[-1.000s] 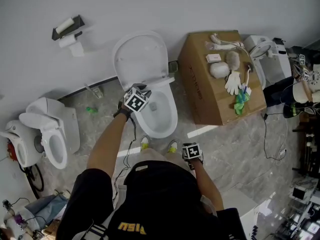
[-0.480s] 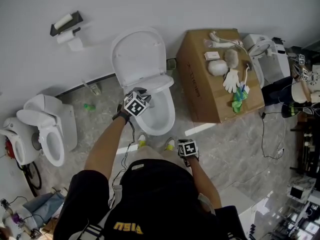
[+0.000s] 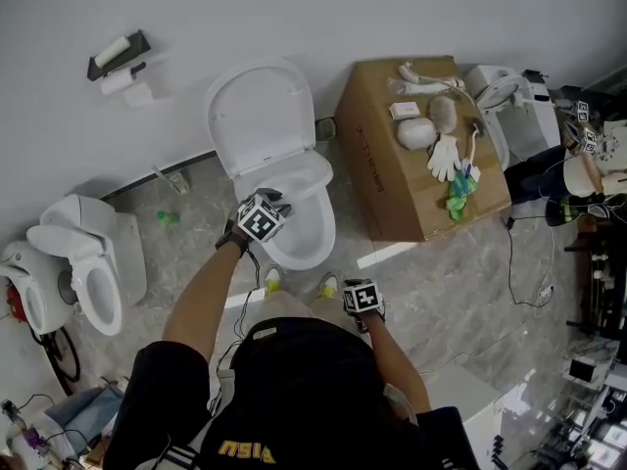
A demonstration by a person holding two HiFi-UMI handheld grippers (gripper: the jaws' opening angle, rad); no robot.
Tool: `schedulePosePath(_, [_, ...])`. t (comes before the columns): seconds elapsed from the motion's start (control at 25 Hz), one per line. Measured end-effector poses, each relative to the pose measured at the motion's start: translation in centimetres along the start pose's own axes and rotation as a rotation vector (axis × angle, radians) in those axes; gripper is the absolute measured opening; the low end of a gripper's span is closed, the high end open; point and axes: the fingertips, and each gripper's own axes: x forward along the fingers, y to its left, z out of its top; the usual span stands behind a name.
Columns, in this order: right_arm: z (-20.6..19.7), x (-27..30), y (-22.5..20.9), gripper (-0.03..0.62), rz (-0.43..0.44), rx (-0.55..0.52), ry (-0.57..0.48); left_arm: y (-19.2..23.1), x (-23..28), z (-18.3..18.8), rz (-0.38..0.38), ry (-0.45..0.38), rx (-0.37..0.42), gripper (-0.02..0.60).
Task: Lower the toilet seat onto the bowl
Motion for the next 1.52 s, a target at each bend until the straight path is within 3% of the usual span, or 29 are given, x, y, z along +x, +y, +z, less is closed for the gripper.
schedulePosePath(0.64, [-1.5,-0.3,-1.4,-0.008,-0.037,0.066,-0.008,-6.0,3.2,-3.8,-0.057,0.092,0.005,0.155])
schedulePosePath(0.88, [-2.4,0.1,-1.4,-0.008,-0.044,0.098,0.005,-7.9,3.4,-5.8,-0.075,0.074,-0.112,0.12])
schedulePosePath(1.12, [-3.1,-0.4,-1.9,-0.008,-0.052,0.122,0.005,-9.6,4.6,-6.7,-0.08,0.119,-0.067,0.115])
schedulePosePath(1.52, [-3.7,-0.3,-1.3,-0.008,-0.048,0.129,0.008,-10.5,5.3,-7.8,-0.069,0.132,-0.07,0.115])
